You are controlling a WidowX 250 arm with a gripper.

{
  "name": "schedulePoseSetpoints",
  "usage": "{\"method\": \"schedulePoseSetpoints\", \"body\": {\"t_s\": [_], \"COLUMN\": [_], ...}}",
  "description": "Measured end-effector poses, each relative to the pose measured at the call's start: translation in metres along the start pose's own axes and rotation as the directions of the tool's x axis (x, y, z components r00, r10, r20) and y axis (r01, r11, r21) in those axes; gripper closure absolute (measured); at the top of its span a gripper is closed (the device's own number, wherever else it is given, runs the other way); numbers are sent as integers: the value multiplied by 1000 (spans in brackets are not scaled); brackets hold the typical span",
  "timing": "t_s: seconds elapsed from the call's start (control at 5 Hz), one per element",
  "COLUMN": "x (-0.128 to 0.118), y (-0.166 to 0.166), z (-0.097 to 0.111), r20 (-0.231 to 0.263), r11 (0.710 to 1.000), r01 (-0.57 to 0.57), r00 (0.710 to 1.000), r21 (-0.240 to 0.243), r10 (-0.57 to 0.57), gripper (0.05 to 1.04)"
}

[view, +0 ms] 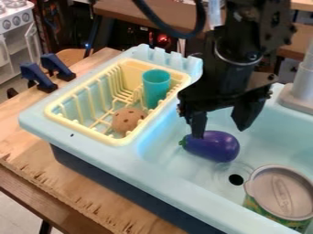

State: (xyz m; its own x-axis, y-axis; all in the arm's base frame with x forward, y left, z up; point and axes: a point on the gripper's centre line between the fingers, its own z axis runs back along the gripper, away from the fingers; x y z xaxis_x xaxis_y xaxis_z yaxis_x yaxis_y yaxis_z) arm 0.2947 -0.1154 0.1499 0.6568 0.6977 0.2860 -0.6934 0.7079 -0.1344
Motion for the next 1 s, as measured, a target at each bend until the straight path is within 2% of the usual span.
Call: {"method": "schedulePoseSetpoints", "body": {"t_s": [0.2,0.6,1.0], "x": [4,12,5], "y": [4,-4,3], "z": [-6,-14,-35], "r20": [11,26,-19], "r11": [992,941,886], "r01": [-117,-320,-447], "r00": [993,946,894], "r21": [-41,-107,-125], "r10": [118,324,448], "gripper": [81,81,81]}}
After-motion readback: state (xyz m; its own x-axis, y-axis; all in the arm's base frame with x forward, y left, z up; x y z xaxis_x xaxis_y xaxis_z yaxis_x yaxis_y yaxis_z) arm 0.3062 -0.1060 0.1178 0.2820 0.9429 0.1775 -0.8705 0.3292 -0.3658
